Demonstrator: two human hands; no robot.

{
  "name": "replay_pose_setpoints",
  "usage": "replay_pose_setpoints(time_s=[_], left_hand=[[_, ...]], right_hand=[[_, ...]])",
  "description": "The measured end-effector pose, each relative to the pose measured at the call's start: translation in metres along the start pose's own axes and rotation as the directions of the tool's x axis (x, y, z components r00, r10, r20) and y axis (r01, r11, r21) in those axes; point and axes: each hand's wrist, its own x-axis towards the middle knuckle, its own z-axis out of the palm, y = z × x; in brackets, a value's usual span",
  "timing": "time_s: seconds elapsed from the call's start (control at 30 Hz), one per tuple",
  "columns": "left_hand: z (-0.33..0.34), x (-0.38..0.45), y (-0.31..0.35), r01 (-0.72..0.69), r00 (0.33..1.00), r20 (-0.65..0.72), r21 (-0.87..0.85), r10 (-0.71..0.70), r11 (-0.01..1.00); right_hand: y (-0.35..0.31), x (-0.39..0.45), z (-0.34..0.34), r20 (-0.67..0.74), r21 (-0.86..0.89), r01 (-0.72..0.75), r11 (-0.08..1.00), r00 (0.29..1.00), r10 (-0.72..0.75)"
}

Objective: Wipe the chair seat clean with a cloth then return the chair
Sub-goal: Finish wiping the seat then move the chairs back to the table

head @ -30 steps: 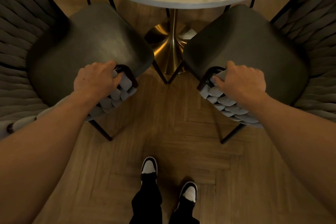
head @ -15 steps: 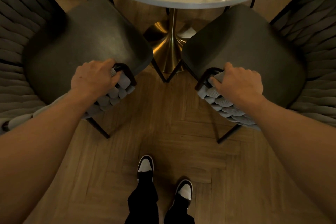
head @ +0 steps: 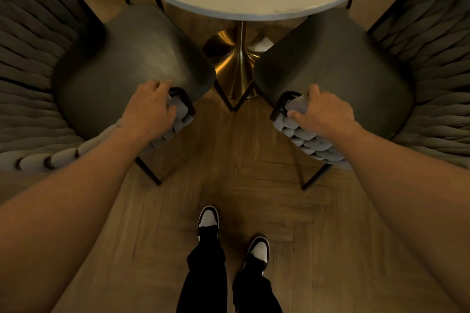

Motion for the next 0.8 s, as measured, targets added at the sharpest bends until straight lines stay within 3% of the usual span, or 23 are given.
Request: replay_pose_setpoints(time_s=[0.07,0.13,0.33,0.5,0.63,0.8], left_hand=[[-0.006,-0.023,0.014,0.024,0.998,-0.058,-0.083,-0.029,0.996],[-0.012,-0.047,0.026,0.056,0.998,-0.033,-0.141,-0.061,0.988],[-0.032,-0.116,0.060,0.101,0.968,0.250,-0.241,-0.039,0.965],[-0.048,-0.164,0.076,0.158,0.902,0.430,-0.237,-0.043,0.959],[-0.055,-0.195,0.093,0.163,0.888,0.460,-0.266,-0.023,0.950],[-0.052,-0.238,0.098,0.217,0.883,0.467,-0.307,-0.052,0.927]], right_hand=[[0.002,-0.021,-0.008,-0.042,0.044,0.011,0.999,0.999,-0.009],[0.004,-0.049,-0.015,-0.045,0.056,0.005,0.998,0.999,-0.003],[0.003,-0.143,-0.025,0.174,0.097,-0.028,0.995,0.985,0.010],[-0.010,-0.201,-0.025,0.356,0.177,-0.036,0.984,0.934,-0.030],[-0.019,-0.227,-0.015,0.431,0.374,-0.054,0.926,0.894,-0.122],[-0.030,-0.245,0.007,0.475,0.364,0.015,0.931,0.857,-0.199]])
